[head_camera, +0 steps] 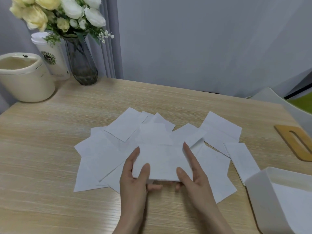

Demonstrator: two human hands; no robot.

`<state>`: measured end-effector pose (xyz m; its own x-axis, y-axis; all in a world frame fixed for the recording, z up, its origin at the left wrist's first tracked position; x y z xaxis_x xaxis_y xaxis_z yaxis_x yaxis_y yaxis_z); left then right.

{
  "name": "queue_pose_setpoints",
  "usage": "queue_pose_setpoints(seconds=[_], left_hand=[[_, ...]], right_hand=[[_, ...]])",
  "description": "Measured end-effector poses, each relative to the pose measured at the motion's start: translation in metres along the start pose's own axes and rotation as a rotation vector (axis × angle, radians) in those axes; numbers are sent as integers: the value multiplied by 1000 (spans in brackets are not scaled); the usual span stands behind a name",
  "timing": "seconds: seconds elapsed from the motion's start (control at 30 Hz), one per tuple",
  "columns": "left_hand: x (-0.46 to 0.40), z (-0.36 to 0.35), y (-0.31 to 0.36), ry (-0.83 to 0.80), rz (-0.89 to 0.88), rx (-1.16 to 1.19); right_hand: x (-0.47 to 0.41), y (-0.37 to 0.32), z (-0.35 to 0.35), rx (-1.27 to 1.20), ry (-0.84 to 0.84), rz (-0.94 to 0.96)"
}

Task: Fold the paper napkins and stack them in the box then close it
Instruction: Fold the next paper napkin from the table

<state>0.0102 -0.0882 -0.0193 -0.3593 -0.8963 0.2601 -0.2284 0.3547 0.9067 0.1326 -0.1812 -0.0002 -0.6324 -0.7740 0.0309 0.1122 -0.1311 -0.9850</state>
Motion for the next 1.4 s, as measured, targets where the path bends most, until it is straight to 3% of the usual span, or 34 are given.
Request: queue_pose_setpoints(seconds=[0.17,0.43,0.8,1.2,1.4], left_hand=[[-2,1,0,25,-7,-55],[-7,1,12,-91,-2,-169],[11,-49,18,-291,-20,-200],[51,-134,-5,-438,-9,-303],[73,-173,-26,-533,-2,-312]], right_hand=[[-1,0,9,-77,16,-41],[3,-12,25,-61,-5,-84],[14,-37,86,36,328,25],[46,-32,184,104,381,-6],[68,-28,228,187,510,-44]])
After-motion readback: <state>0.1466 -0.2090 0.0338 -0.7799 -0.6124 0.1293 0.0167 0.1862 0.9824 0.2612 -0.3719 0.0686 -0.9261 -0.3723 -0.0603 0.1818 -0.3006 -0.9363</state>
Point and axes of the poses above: each hand's wrist, its own x-axis away from the middle knuckle, its own z-axis out of the back of the hand, y = z × x, the point moved 2 cm from there along -x, towards the middle knuckle, and after that the axes turned 1 degree about -x, right-handed, at the moved point
